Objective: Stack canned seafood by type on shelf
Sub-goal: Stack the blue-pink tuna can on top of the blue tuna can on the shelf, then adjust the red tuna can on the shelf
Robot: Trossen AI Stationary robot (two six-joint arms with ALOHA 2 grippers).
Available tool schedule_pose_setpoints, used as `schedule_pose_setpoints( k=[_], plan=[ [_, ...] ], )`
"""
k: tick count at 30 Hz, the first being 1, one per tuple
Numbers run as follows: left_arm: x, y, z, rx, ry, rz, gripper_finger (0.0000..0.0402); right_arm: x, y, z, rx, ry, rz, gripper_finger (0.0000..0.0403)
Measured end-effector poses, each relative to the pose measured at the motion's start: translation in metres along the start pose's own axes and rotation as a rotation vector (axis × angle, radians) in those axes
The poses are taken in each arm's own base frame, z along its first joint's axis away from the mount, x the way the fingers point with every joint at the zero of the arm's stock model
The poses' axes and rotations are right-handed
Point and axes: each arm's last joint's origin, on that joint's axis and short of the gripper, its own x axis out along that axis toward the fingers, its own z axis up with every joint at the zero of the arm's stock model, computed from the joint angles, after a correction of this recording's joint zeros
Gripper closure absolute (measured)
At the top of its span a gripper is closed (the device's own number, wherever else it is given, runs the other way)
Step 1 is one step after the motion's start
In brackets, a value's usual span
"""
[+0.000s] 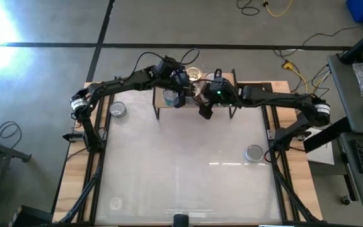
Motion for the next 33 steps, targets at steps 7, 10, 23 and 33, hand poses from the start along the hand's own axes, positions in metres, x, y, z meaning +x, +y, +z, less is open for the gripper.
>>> schedule_pose_setpoints(
  k=[7,10,23,33],
  plan=[
    [-0.009,0.003,0.014,-0.014,-0.033,0.018,0.0261,-0.046,-0.010,-0.003,0.019,0.017,-0.064,0.0035],
    [-0.015,0.003,0.021,-0.012,-0.040,0.023,0.0261,-0.059,-0.019,-0.006,0.061,0.035,-0.199,0.0035],
    [-0.101,-0.037,0.059,0.013,-0.217,-0.063,0.0261,-0.015,-0.095,-0.028,0.310,0.186,-0.370,0.0154],
    [-0.148,-0.111,0.041,0.069,-0.386,-0.110,0.0261,0.019,-0.123,-0.032,0.304,0.208,-0.389,0.0284]
  ],
)
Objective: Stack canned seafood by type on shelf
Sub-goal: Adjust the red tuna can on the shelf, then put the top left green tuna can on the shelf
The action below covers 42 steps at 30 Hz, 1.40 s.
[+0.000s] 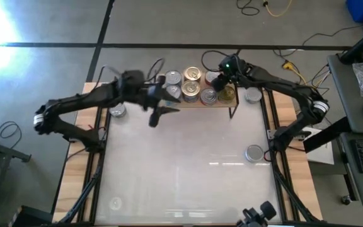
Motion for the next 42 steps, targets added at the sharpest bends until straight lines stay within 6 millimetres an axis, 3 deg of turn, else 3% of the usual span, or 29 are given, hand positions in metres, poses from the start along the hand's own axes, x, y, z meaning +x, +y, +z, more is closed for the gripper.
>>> schedule_pose_setpoints(
  k=[6,10,16,24,27,30,34,39,42],
  plan=[
    [-0.026,-0.025,-0.015,0.032,-0.049,0.090,0.0261,0.006,0.005,0.008,-0.028,0.006,0.070,0.0331],
    [-0.041,-0.030,-0.018,0.021,-0.077,0.107,0.0261,0.010,0.007,0.011,-0.027,0.006,0.096,0.0352],
    [-0.048,-0.032,-0.017,0.007,-0.084,0.120,0.0261,0.007,0.008,0.015,-0.022,-0.002,0.102,0.0361],
    [-0.054,-0.048,-0.013,0.049,-0.143,0.066,0.0261,-0.035,0.014,0.030,-0.079,-0.126,0.144,0.0304],
    [-0.051,-0.063,-0.024,0.084,-0.142,0.010,0.0261,-0.065,0.025,0.028,-0.152,-0.182,0.191,0.0278],
    [-0.051,-0.077,-0.036,0.113,-0.131,-0.048,0.0261,-0.103,0.046,0.016,-0.194,-0.224,0.284,0.0262],
    [-0.049,-0.094,-0.058,0.100,-0.087,-0.123,0.0261,-0.146,0.087,-0.021,-0.207,-0.219,0.382,0.0259],
    [-0.041,-0.120,-0.089,0.018,-0.077,-0.222,0.0261,-0.175,0.143,-0.082,-0.228,-0.105,0.465,0.0271],
    [-0.038,-0.132,-0.107,-0.074,-0.015,-0.237,0.0261,-0.189,0.165,-0.114,-0.207,-0.049,0.498,0.0275]
  ],
)
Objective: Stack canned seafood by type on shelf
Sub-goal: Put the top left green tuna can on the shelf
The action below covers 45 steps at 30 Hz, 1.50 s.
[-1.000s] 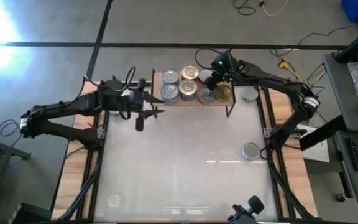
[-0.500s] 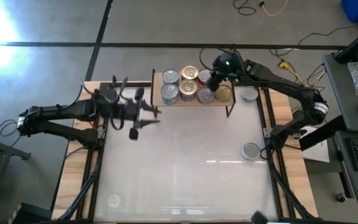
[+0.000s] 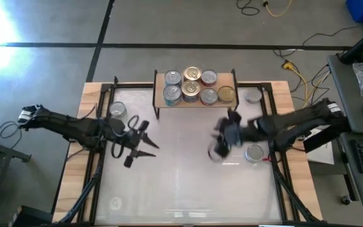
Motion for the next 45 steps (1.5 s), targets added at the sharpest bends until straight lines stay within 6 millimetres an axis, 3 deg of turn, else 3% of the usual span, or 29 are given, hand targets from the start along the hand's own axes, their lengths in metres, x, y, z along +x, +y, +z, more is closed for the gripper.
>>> schedule_pose_setpoints(
  k=[2,6,8,13,16,19,24,29,40,45],
  plan=[
    [0.001,-0.003,-0.013,-0.073,0.075,0.096,0.0261,0.001,0.015,-0.015,0.019,0.035,0.022,0.0275],
    [-0.015,0.005,-0.045,-0.212,0.325,0.605,0.0271,0.008,0.035,-0.034,0.052,0.067,0.015,0.0269],
    [-0.028,0.007,-0.058,-0.270,0.417,0.778,0.0278,0.014,0.041,-0.041,0.067,0.082,0.005,0.0266],
    [-0.056,0.008,-0.070,-0.511,0.568,0.889,0.0304,0.031,0.053,-0.062,0.087,0.142,-0.040,0.0261],
    [-0.070,0.015,-0.075,-0.689,0.670,1.030,0.0339,0.042,0.060,-0.071,0.061,0.167,-0.066,0.0265],
    [-0.076,0.026,-0.076,-0.732,0.786,1.143,0.0385,0.054,0.065,-0.077,0.040,0.178,-0.082,0.0272],
    [-0.069,0.054,-0.080,-0.724,0.930,1.147,0.0397,0.068,0.076,-0.082,0.040,0.169,-0.063,0.0285],
    [-0.059,0.074,-0.091,-0.746,1.084,1.181,0.0401,0.067,0.091,-0.091,0.034,0.152,-0.012,0.0296],
    [-0.025,0.080,-0.118,-0.642,1.365,1.140,0.0401,0.055,0.104,-0.104,0.046,0.154,0.026,0.0322],
    [-0.027,0.080,-0.123,-0.655,1.282,1.296,0.0401,0.054,0.104,-0.104,0.043,0.155,0.027,0.0331]
  ],
)
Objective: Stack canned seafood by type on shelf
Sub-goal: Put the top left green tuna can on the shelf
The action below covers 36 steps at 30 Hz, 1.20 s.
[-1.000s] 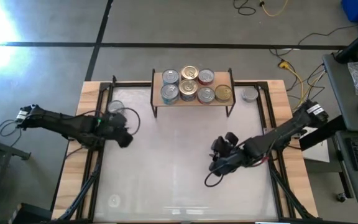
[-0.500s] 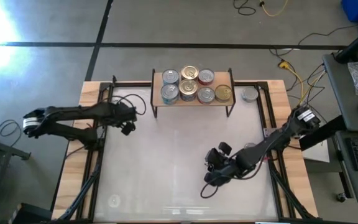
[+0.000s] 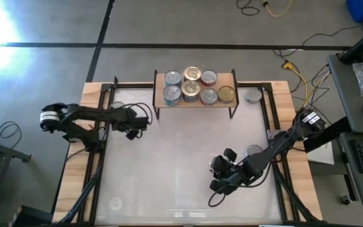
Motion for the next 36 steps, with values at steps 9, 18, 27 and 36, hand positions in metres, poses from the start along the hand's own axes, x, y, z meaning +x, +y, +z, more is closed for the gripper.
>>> schedule_pose_setpoints(
  k=[9,18,27,36],
  plan=[
    [0.011,0.025,-0.010,-0.470,-0.181,0.009,0.0402,-0.003,0.004,-0.005,-0.077,0.001,0.011,0.0326],
    [0.030,0.039,0.004,-0.606,-0.185,0.062,0.0401,-0.003,0.003,-0.006,-0.112,0.003,0.010,0.0307],
    [0.054,0.057,0.022,-0.633,-0.119,0.117,0.0401,-0.004,0.004,-0.007,-0.105,0.005,0.014,0.0304],
    [0.066,0.050,0.027,-0.539,-0.114,-0.018,0.0401,-0.005,0.005,-0.008,-0.100,0.009,0.022,0.0326]
  ],
)
